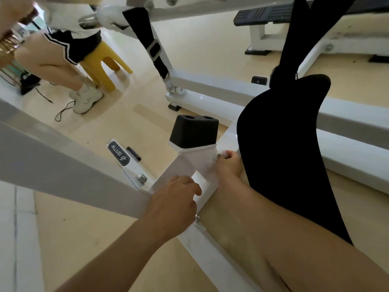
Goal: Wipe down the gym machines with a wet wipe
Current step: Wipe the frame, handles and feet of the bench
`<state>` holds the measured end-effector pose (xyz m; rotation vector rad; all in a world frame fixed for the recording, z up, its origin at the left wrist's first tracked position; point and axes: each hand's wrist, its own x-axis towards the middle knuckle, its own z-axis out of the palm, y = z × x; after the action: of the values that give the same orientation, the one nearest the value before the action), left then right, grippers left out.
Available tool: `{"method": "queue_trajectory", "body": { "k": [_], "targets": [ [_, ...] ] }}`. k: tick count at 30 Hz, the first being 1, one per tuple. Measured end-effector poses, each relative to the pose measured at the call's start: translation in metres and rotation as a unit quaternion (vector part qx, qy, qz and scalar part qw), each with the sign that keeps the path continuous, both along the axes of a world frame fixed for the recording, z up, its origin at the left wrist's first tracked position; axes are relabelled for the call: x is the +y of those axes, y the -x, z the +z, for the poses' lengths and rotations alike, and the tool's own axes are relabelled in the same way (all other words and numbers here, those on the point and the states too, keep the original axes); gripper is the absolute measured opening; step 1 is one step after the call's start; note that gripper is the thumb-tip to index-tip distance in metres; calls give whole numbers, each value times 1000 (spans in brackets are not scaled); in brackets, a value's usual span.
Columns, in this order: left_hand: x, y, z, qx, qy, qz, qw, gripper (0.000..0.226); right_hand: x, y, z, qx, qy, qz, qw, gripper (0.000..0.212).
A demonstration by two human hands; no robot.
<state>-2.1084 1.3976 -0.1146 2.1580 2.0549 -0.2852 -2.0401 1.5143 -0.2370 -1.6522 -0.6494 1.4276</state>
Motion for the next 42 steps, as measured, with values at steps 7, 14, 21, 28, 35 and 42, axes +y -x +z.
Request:
{"method": "queue_trajectory", "body": {
  "k": [7,14,21,28,35,42],
  "targets": [
    [18,-19,-4,-38,20,-64,997,36,-22,-27,-4,-20,-39,209,977,6],
    [11,-41,-28,-43,171,-9,984,22,-95,-91,18,-44,-111,374,920,18],
    [-20,-120,-112,-369,273,163,874,38,-105,-203,21,-229,-177,242,926,7],
    [-32,-143,-151,-511,203,317,773,45,-105,-252,-21,-368,-118,228,894,9],
    [-42,-151,-135,-511,100,331,787,37,-101,-278,-8,-194,-12,216,957,5],
    [-11,-48,-46,-216,10,230,949,33,-120,-217,40,-4,-44,336,941,6]
  ]
}}
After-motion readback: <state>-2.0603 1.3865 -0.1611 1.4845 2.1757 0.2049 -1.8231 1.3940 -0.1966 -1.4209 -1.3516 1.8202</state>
